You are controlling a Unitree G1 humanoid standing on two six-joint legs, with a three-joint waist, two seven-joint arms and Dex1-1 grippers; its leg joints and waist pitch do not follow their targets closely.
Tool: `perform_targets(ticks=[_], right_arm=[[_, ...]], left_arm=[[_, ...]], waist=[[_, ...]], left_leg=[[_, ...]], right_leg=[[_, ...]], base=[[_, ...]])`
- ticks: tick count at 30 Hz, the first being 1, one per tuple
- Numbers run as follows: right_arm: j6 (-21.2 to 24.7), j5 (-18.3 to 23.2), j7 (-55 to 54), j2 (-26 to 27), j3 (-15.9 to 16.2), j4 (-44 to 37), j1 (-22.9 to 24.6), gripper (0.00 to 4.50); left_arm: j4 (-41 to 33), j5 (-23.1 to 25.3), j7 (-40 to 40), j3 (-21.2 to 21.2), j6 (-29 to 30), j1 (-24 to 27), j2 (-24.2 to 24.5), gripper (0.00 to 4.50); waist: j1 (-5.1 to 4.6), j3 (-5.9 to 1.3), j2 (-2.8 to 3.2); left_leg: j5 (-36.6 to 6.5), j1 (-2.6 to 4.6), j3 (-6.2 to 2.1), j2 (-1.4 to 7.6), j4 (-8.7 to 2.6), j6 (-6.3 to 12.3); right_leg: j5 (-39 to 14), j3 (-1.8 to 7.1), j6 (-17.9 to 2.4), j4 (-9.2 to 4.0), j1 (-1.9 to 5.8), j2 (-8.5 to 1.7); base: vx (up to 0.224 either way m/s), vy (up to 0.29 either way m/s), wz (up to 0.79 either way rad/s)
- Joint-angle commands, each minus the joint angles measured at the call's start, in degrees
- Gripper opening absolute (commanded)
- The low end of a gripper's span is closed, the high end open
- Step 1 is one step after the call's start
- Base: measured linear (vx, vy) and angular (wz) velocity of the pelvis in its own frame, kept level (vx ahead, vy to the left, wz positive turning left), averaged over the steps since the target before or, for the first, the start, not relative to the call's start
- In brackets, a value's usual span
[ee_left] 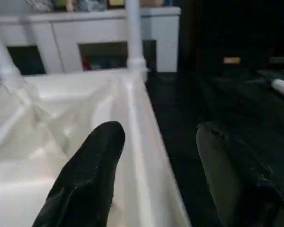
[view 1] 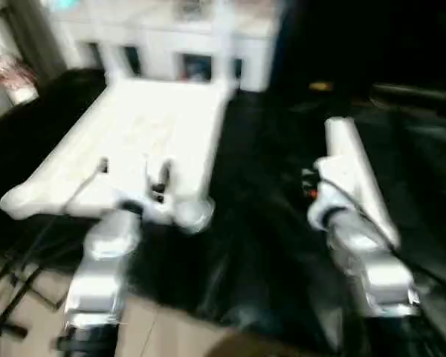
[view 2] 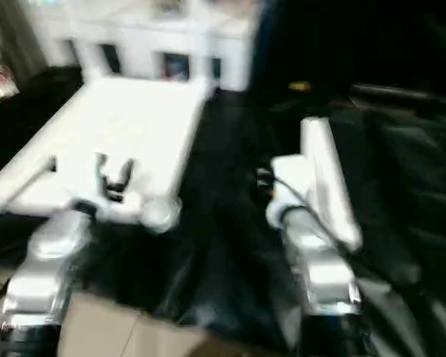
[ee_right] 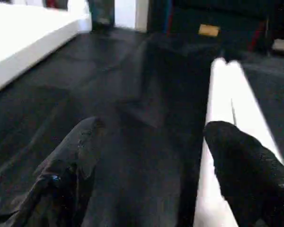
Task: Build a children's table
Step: Rotate table base, then pick table leg
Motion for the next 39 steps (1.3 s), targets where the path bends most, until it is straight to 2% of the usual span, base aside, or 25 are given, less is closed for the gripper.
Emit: perform_targets(ticks=[1, 2, 3, 4, 5, 6, 7, 8, 9, 10, 11, 13, 14, 15, 17, 18, 20, 21, 23, 25, 27, 29, 31, 36, 39], right_arm=[[0.6, -0.3, -0.5, 0.9, 1.4, -1.9, -0.7, 3.68], [2.5, -0.8, -1.5, 0.7, 1.1, -2.7, -0.7, 3.68], [6.6, -1.1, -2.7, 0.5, 0.6, -3.7, -0.8, 3.68], [6.6, -1.1, -2.7, 0.5, 0.6, -3.7, -0.8, 3.68], [13.4, 0.4, -3.6, 0.7, -1.5, -5.2, -1.0, 3.68], [13.4, 0.4, -3.6, 0.7, -1.5, -5.2, -1.0, 3.68], [16.9, 1.8, -3.9, 1.1, -3.3, -6.1, -1.2, 3.98], [18.6, 1.4, -4.3, 0.8, -3.7, -6.3, -1.5, 4.04], [18.6, 1.4, -4.3, 0.8, -3.7, -6.3, -1.5, 4.04], [19.5, 0.9, -4.6, 0.4, -3.9, -6.3, -1.7, 4.04], [22.7, 0.9, -5.2, -0.2, -5.3, -6.5, -2.8, 4.24], [23.8, 0.9, -5.7, -0.4, -6.0, -7.1, -3.5, 4.46], [25.4, 0.7, -5.9, -0.8, -6.2, -7.5, -4.1, 4.48], [26.3, 0.4, -6.1, -1.1, -6.2, -7.6, -4.5, 4.49], [28.0, 0.2, -6.5, -1.7, -6.4, -7.8, -5.1, 4.5], [28.8, 0.2, -6.5, -1.9, -6.6, -7.9, -5.3, 4.5], [30.2, 0.0, -6.7, -2.9, -7.2, -8.0, -6.2, 4.5], [30.3, 0.0, -6.7, -3.0, -7.4, -8.0, -6.3, 4.5], [31.6, 0.0, -6.5, -4.3, -8.5, -7.8, -7.2, 4.5], [32.6, 0.3, -6.1, -5.0, -9.2, -7.6, -7.6, 4.5], [33.3, 0.7, -5.3, -6.3, -9.4, -7.2, -7.8, 4.5], [33.5, 1.1, -5.0, -6.7, -9.6, -7.1, -7.9, 4.5], [34.7, 2.3, -4.4, -6.6, -10.7, -6.8, -8.4, 4.5], [37.8, 4.0, -2.4, -6.5, -11.3, -6.1, -8.7, 4.5], [39.2, 3.9, -1.6, -7.1, -10.0, -5.4, -8.5, 4.5]], left_arm=[[-0.2, 0.1, -1.0, 0.8, -0.3, 0.6, 1.5, 2.89], [-0.6, -0.1, -2.2, 0.3, -1.1, 1.1, 2.1, 2.89], [-1.0, -0.7, -4.0, -0.2, -0.5, 1.5, 2.9, 2.89], [-1.0, -0.7, -4.0, -0.2, -0.5, 1.5, 2.9, 2.89], [-1.8, -2.7, -8.2, -1.2, 0.3, 2.1, 4.4, 2.89], [-1.8, -2.7, -8.2, -1.2, 0.3, 2.1, 4.4, 2.89], [-2.6, -4.5, -10.9, -2.0, 1.6, 2.5, 5.3, 3.15], [-3.1, -5.2, -12.0, -2.4, 2.1, 2.6, 5.8, 3.22], [-3.1, -5.2, -12.0, -2.4, 2.1, 2.6, 5.8, 3.22], [-3.3, -5.5, -12.8, -2.7, 2.4, 2.6, 6.1, 3.22], [-3.6, -7.3, -15.2, -2.8, 3.3, 2.2, 7.1, 3.27], [-3.7, -8.2, -16.5, -2.7, 3.8, 1.8, 7.8, 3.57], [-3.9, -9.2, -17.6, -2.5, 4.4, 1.4, 8.2, 3.64], [-3.9, -9.7, -18.5, -2.5, 4.7, 1.2, 8.6, 3.64], [-4.1, -10.6, -20.8, -2.9, 5.2, 0.8, 9.7, 3.7], [-4.3, -11.0, -21.9, -3.1, 5.4, 0.7, 10.3, 3.92], [-4.9, -12.2, -24.9, -3.9, 6.6, 0.4, 11.9, 4.04], [-5.0, -12.4, -25.2, -3.9, 6.7, 0.4, 12.1, 4.04], [-5.7, -13.8, -27.4, -4.6, 7.9, -0.1, 13.5, 4.35], [-5.8, -13.8, -28.3, -5.2, 7.7, -0.4, 14.2, 4.43], [-5.7, -13.5, -28.7, -5.7, 7.4, -0.6, 14.5, 4.48], [-5.6, -13.3, -28.8, -5.8, 7.3, -0.7, 14.5, 4.48], [-5.6, -13.6, -29.5, -6.2, 7.9, -0.8, 14.9, 4.48], [-8.0, -16.2, -33.1, -7.8, 10.9, -0.4, 17.1, 4.48], [-9.8, -17.7, -35.0, -8.3, 12.9, 0.1, 18.4, 4.48]], waist=[[1.35, -3.15, -0.41], [1.47, -3.57, 1.32], [0.84, -3.82, 4.41], [-0.28, -3.86, 4.21], [0.14, -4.14, 4.14], [0.32, -4.24, 3.71], [1.0, -3.45, 2.82], [1.35, -3.36, 2.63], [1.56, -3.13, 2.4], [1.56, -3.06, 2.41], [1.53, -2.78, 2.63], [0.78, -2.28, 2.43], [0.77, -2.26, 2.74], [0.68, -2.27, 2.7], [0.48, -2.25, 2.6], [0.46, -2.3, 2.55], [0.36, -2.46, 2.41], [0.41, -2.63, 2.46], [0.43, -2.84, 2.72], [0.37, -2.92, 2.6], [0.47, -3.2, 2.83], [0.45, -3.19, 2.72], [0.46, -3.25, 2.87], [0.4, -2.99, 2.69], [0.48, -2.9, 2.65]], left_leg=[[15.9, -5.42, -2.41, 3.81, -2.67, -1.31], [25.2, -5.22, -1.9, 4.84, -8.32, -1.62], [30.3, -3.78, -3.4, 8.44, -9.78, -0.81], [31.6, -3.17, -4.39, 10.81, -10.13, 0.54], [26.3, -2.19, -3.99, 11.36, -9.71, 1.49], [23.2, -2.13, -3.2, 10.68, -9.43, 1.3], [11.5, -3.87, -0.93, 8.53, -10.45, -1.03], [8.0, -3.65, -0.44, 8.46, -10.85, -1.69], [2.5, -2.85, 0.35, 8.68, -11.49, -2.77], [1.1, -2.74, 0.6, 8.87, -11.81, -2.98], [-2.4, -2.41, 1.14, 9.05, -12.26, -3.64], [-7.7, -2.63, 1.16, 9.02, -13.36, -5.01], [-8.7, -2.56, 1.15, 9.05, -13.45, -5.35], [-10.0, -2.21, 1.14, 9.03, -13.45, -5.89], [-9.6, -2.38, 1.24, 8.92, -13.46, -6.19], [-9.2, -2.4, 1.27, 8.88, -13.42, -6.11], [-6.9, -2.6, 1.4, 8.75, -13.27, -5.74], [-5.1, -2.68, 1.53, 8.79, -13.12, -5.43], [-2.4, -2.86, 1.64, 8.71, -12.97, -5.12], [-0.9, -2.99, 1.77, 8.67, -12.81, -4.86], [2.4, -3.17, 1.97, 8.6, -12.4, -4.21], [3.5, -3.29, 2.08, 8.57, -12.28, -3.74], [3.5, -3.17, 2.12, 8.65, -12.18, -3.37], [1.9, -2.86, 2.21, 8.87, -12.42, -3.5], [1.4, -2.83, 2.25, 8.83, -12.5, -3.9]], right_leg=[[16.1, 5.27, -18.8, -4.47, 6.48, -9.91], [27.7, 1.3, -14.3, -2.01, 4.55, -5.56], [23.7, -1.4, -8.6, 0.07, 1.55, -2.08], [19.9, -1.65, -6.9, 0.4, 1.0, -2.87], [13.4, -1.39, -6.7, -0.77, 0.71, -4.78], [13.0, -0.88, -7.4, -1.33, 0.81, -5.45], [10.5, -0.02, -8.9, -2.63, 2.15, -6.21], [8.1, 0.08, -8.7, -3.09, 2.18, -6.27], [1.5, 0.05, -8.4, -3.94, 1.8, -6.18], [-0.9, -0.02, -8.3, -4.19, 1.76, -6.21], [-5.9, -0.01, -7.8, -4.72, 1.08, -5.98], [-15.4, -0.22, -6.1, -5.0, 0.99, -6.08], [-17.2, -0.2, -5.6, -5.18, 0.84, -6.25], [-18.9, -0.06, -4.9, -5.39, 0.47, -6.29], [-19.0, 0.12, -4.3, -5.59, 0.45, -6.5], [-18.8, 0.16, -4.2, -5.6, 0.46, -6.53], [-16.8, 0.19, -4.4, -5.4, 0.62, -6.52], [-14.7, 0.21, -4.6, -5.3, 0.7, -6.47], [-10.8, 0.05, -5.1, -4.87, 0.92, -6.29], [-8.5, -0.02, -5.3, -4.7, 1.15, -6.19], [-3.4, -0.11, -5.9, -4.37, 1.5, -6.08], [-1.1, -0.14, -6.4, -4.3, 1.64, -6.06], [-0.8, -0.15, -7.0, -4.28, 1.69, -6.09], [-4.5, -0.2, -7.9, -4.49, 1.45, -5.95], [-6.4, -0.19, -8.1, -4.44, 1.44, -6.05]], base=[[0.108, -0.02, 0.0], [0.0, 0.0, 0.0], [0.0, 0.0, 0.0], [-0.058, -0.015, -0.03], [0.0, 0.0, 0.0], [0.0, 0.0, 0.0], [0.0, 0.0, 0.0], [0.0, 0.0, 0.0], [0.0, 0.0, 0.0], [0.0, 0.0, 0.0], [0.0, 0.0, 0.0], [0.0, 0.0, 0.0], [0.0, 0.0, 0.0], [0.0, 0.0, 0.0], [0.0, 0.0, 0.0], [0.0, 0.0, 0.0], [0.0, 0.0, 0.0], [0.0, 0.0, 0.0], [0.0, 0.0, 0.0], [0.0, 0.0, 0.0], [0.0, 0.0, 0.0], [0.0, 0.0, 0.0], [0.0, 0.0, 0.0], [0.0, 0.0, 0.0], [0.0, 0.0, 0.0]])
